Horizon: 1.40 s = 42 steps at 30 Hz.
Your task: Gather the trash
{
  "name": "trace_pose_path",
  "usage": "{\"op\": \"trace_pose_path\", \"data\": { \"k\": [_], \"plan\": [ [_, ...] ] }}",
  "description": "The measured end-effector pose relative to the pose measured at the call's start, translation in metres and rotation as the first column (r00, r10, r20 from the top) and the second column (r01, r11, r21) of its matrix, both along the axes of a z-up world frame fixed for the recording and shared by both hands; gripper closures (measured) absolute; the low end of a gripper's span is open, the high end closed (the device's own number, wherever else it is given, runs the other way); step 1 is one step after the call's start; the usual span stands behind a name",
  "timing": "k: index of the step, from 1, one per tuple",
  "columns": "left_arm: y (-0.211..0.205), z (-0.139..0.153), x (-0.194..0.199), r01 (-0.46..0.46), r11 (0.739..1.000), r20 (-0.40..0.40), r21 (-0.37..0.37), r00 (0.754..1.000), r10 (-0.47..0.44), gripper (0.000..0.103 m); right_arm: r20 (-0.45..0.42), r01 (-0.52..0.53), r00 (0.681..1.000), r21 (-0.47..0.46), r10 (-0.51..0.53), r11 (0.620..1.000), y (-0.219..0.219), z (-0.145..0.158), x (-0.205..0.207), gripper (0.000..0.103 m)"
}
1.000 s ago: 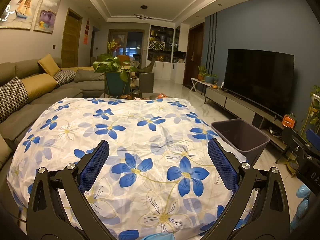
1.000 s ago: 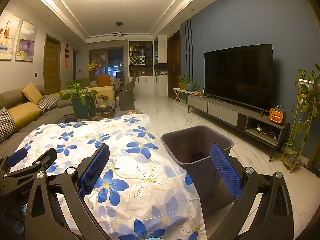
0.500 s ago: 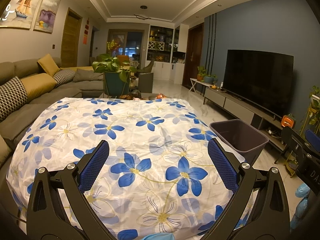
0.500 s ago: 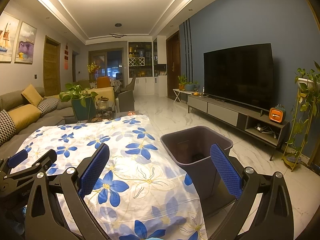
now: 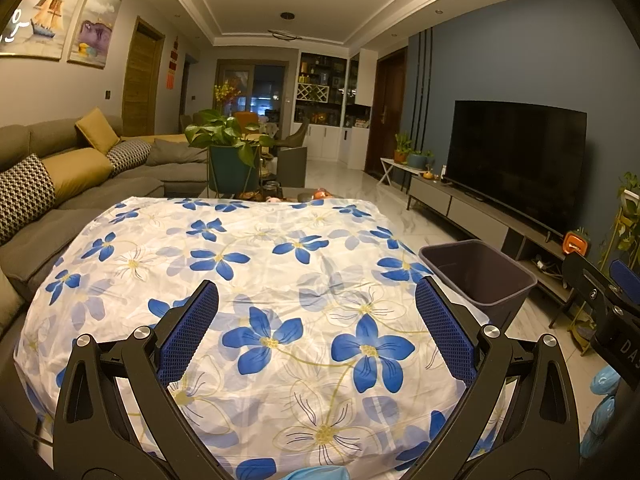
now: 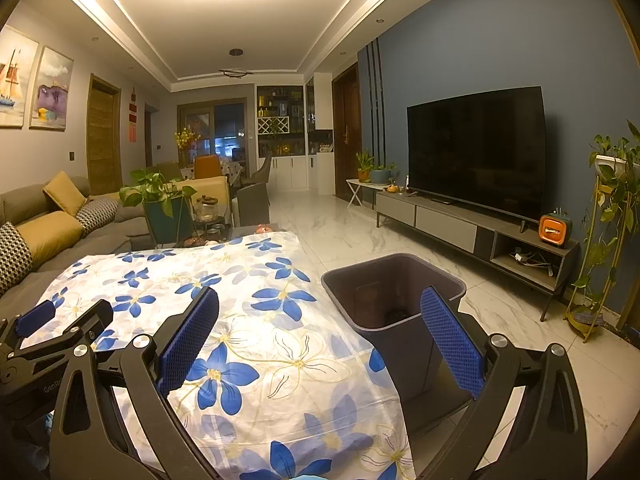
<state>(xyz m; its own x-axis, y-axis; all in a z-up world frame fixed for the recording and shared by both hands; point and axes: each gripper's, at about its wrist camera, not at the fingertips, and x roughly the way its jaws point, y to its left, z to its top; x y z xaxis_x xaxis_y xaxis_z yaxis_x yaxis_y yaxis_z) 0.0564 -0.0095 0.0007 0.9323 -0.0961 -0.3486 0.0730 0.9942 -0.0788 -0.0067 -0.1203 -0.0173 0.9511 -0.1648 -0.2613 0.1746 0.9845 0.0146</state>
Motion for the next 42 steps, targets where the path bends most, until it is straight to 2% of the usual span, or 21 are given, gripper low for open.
{"op": "trace_pose_path", "data": {
  "k": [42],
  "plan": [
    [-0.0052, 0.0025, -0.0003, 0.004, 1.0, -0.001, 0.0, 1.0, -0.004, 0.006, 0.011, -0.003, 1.0, 0.012, 0.003, 1.0, -0.0006, 0.003, 0.0042, 0.006]
  ]
}}
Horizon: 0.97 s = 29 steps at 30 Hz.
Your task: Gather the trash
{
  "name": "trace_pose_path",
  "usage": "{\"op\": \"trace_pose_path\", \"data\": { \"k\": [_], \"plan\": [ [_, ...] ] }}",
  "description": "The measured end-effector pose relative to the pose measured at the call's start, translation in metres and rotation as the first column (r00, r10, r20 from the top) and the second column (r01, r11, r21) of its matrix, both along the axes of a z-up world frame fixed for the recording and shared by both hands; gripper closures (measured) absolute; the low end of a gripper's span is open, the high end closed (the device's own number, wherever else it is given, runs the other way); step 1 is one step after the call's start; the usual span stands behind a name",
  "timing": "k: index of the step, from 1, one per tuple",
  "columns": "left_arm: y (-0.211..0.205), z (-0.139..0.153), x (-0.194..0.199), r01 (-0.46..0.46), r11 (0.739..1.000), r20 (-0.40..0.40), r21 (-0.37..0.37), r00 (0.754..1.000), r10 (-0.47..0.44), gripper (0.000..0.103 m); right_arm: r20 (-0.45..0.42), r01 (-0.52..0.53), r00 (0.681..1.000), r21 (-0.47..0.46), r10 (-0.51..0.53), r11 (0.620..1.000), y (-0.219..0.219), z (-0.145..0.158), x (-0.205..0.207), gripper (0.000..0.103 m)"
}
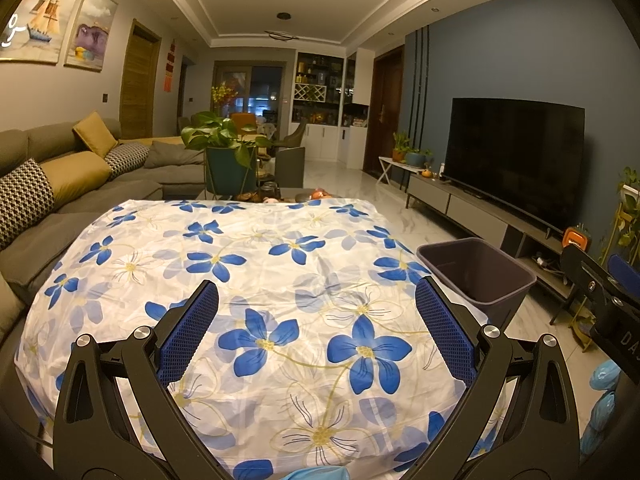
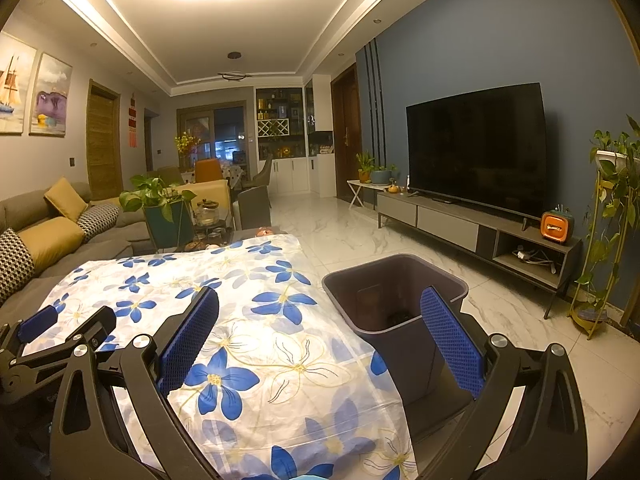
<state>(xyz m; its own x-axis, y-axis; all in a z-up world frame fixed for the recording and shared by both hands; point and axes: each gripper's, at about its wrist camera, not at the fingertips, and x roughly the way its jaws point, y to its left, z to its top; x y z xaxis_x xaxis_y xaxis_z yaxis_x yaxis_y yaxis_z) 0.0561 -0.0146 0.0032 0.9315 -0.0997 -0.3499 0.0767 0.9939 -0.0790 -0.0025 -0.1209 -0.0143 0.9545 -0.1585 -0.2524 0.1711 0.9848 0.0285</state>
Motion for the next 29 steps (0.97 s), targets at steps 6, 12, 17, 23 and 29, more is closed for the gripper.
{"op": "trace_pose_path", "data": {
  "k": [6, 12, 17, 23, 29],
  "plan": [
    [0.0006, 0.0003, 0.0006, 0.001, 1.0, 0.0, 0.001, 1.0, -0.001, 0.006, 0.001, 0.0, 1.0, -0.001, 0.0, 1.0, -0.0006, -0.0001, -0.0002, 0.006],
    [-0.0042, 0.0025, 0.0004, 0.007, 1.0, -0.005, 0.011, 1.0, -0.007, 0.013, 0.0, 0.002, 1.0, 0.002, -0.002, 1.0, -0.0008, -0.0008, 0.0009, 0.006],
    [-0.0063, 0.0047, 0.0002, 0.019, 1.0, -0.003, 0.019, 1.0, -0.019, 0.013, 0.001, 0.003, 1.0, 0.003, -0.003, 1.0, 0.0015, -0.0005, 0.0022, 0.006],
    [0.0, 0.0004, 0.0001, 0.011, 1.0, -0.004, 0.018, 1.0, -0.011, 0.007, 0.002, 0.003, 1.0, 0.006, -0.003, 1.0, 0.001, -0.0005, 0.0019, 0.006],
    [0.0032, 0.0006, 0.0001, -0.002, 1.0, 0.007, 0.018, 1.0, 0.002, 0.006, 0.001, 0.002, 1.0, 0.006, -0.002, 1.0, -0.0002, -0.0007, 0.0013, 0.006]
  ]
}}
